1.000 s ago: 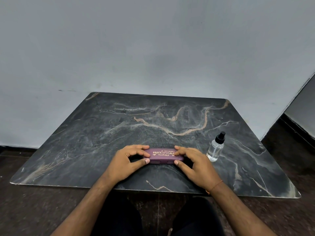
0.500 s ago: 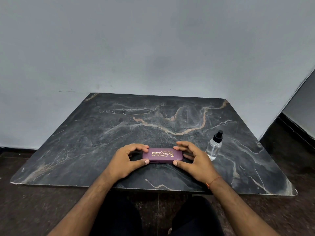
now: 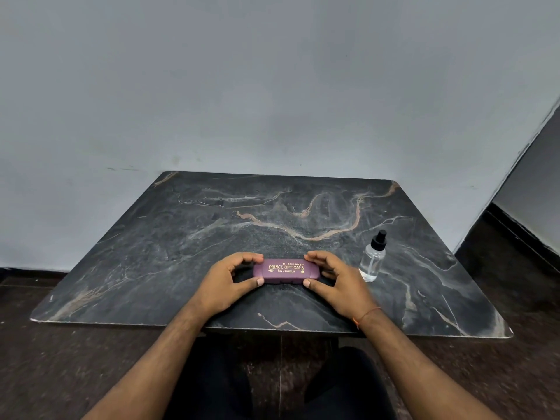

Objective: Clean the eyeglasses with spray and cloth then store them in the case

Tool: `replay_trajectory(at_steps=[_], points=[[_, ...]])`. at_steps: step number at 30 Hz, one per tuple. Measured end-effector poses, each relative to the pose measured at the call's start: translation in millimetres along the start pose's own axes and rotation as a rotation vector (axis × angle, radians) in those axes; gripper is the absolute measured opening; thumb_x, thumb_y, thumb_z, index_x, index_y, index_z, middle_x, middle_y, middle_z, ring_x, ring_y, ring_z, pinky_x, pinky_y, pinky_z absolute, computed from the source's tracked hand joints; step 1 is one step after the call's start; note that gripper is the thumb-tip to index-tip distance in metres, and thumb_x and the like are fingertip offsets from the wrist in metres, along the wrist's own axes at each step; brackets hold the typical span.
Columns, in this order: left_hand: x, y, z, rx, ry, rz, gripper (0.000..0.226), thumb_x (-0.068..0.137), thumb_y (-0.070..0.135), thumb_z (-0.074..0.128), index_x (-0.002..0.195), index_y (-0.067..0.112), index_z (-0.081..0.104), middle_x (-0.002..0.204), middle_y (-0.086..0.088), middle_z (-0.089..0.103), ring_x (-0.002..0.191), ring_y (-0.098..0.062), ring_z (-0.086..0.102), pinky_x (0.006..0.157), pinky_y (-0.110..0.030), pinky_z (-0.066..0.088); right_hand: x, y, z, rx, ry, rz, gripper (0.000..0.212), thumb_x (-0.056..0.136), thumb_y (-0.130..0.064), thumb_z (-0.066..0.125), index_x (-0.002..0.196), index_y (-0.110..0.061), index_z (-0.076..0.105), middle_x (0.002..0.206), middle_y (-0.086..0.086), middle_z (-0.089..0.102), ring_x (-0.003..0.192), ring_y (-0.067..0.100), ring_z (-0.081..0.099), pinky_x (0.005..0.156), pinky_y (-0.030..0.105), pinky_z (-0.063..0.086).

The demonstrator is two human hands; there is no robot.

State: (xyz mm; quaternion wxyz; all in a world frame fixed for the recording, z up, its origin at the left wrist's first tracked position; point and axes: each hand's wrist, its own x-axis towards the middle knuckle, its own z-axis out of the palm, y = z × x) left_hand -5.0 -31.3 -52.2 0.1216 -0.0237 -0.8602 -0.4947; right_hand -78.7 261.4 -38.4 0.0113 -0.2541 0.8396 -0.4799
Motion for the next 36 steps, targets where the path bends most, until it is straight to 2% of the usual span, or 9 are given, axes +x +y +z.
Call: replay_trajectory(at_steps=[4, 7, 9, 13, 19, 26, 29, 32, 36], points=[[-2, 7, -1, 0.087, 0.007, -0.013, 0.056, 0.082, 0.035, 0.094, 0.132, 0.041, 0.069, 0.14, 0.025, 0.068, 0.132, 0.007, 0.061, 0.118, -0.03, 0.049, -3, -5, -1, -0.1, -0.008, 0.006, 0.065, 0.085, -0.031, 0.088, 0.142, -0.043, 0.058, 0.14, -0.022, 0.066, 0.132, -0.004, 0.06, 0.117, 0.033, 0.05], [-6, 14, -1, 0.226, -0.002, 0.001, 0.08, 0.076, 0.062, 0.088, 0.147, 0.042, 0.057, 0.151, 0.023, 0.058, 0.141, -0.003, 0.05, 0.119, -0.03, 0.041, -5, -12, -1, -0.272, -0.014, -0.022, 0.073, 0.089, -0.045, 0.081, 0.153, -0.034, 0.048, 0.151, -0.015, 0.058, 0.137, 0.004, 0.056, 0.118, 0.031, 0.046], [-9, 16, 1, 0.306, -0.011, 0.005, 0.09, 0.075, 0.071, 0.079, 0.153, 0.036, 0.054, 0.155, 0.018, 0.056, 0.145, -0.008, 0.046, 0.122, -0.033, 0.039, -7, -17, 0, -0.37, -0.02, -0.035, 0.077, 0.091, -0.052, 0.074, 0.158, -0.029, 0.042, 0.156, -0.011, 0.054, 0.14, 0.009, 0.053, 0.116, 0.03, 0.045], [-11, 18, 3, 0.38, -0.024, -0.001, 0.086, 0.079, 0.075, 0.065, 0.15, 0.026, 0.061, 0.154, 0.007, 0.062, 0.145, -0.016, 0.052, 0.124, -0.036, 0.039, -10, -19, 5, -0.458, -0.036, -0.047, 0.07, 0.098, -0.049, 0.066, 0.159, -0.025, 0.041, 0.159, -0.006, 0.051, 0.142, 0.016, 0.053, 0.116, 0.035, 0.045], [-3, 9, 4, 0.424, -0.024, 0.021, 0.065, 0.093, 0.051, 0.08, 0.15, 0.028, 0.06, 0.149, 0.008, 0.065, 0.143, -0.019, 0.052, 0.121, -0.038, 0.04, -6, -14, 5, -0.449, -0.027, -0.032, 0.064, 0.099, -0.045, 0.067, 0.157, -0.026, 0.045, 0.157, -0.007, 0.053, 0.14, 0.015, 0.054, 0.116, 0.033, 0.045], [-3, 5, 8, 0.531, -0.027, -0.008, 0.082, 0.087, 0.075, 0.058, 0.155, 0.03, 0.052, 0.153, 0.009, 0.061, 0.146, -0.021, 0.049, 0.121, -0.047, 0.044, -1, -6, 6, -0.481, -0.041, -0.037, 0.073, 0.098, -0.048, 0.065, 0.16, -0.025, 0.036, 0.16, -0.005, 0.048, 0.142, 0.018, 0.053, 0.114, 0.04, 0.049], [-7, 8, 11, 0.601, -0.013, -0.017, 0.101, 0.082, 0.084, 0.054, 0.163, 0.025, 0.039, 0.163, 0.005, 0.05, 0.155, -0.023, 0.04, 0.123, -0.054, 0.041, -2, -4, 8, -0.51, -0.066, -0.053, 0.088, 0.096, -0.059, 0.062, 0.166, -0.026, 0.021, 0.17, -0.004, 0.035, 0.153, 0.018, 0.041, 0.121, 0.042, 0.042], [-6, 14, 16, 0.67, -0.066, -0.06, 0.121, 0.079, 0.095, 0.048, 0.172, 0.024, 0.018, 0.176, 0.006, 0.031, 0.167, -0.023, 0.02, 0.132, -0.056, 0.026, 0, -4, 10, -0.567, -0.114, -0.062, 0.102, 0.095, -0.074, 0.052, 0.17, -0.029, 0.0, 0.179, -0.008, 0.009, 0.164, 0.013, 0.014, 0.131, 0.047, 0.027], [-5, 15, 16, 0.718, -0.134, -0.075, 0.136, 0.072, 0.105, 0.045, 0.173, 0.024, 0.003, 0.181, 0.006, 0.018, 0.17, -0.02, 0.008, 0.136, -0.054, 0.016, 4, -10, 11, -0.654, -0.202, -0.057, 0.107, 0.096, -0.08, 0.044, 0.168, -0.029, -0.016, 0.178, -0.013, -0.017, 0.165, 0.01, -0.011, 0.134, 0.054, 0.014]])
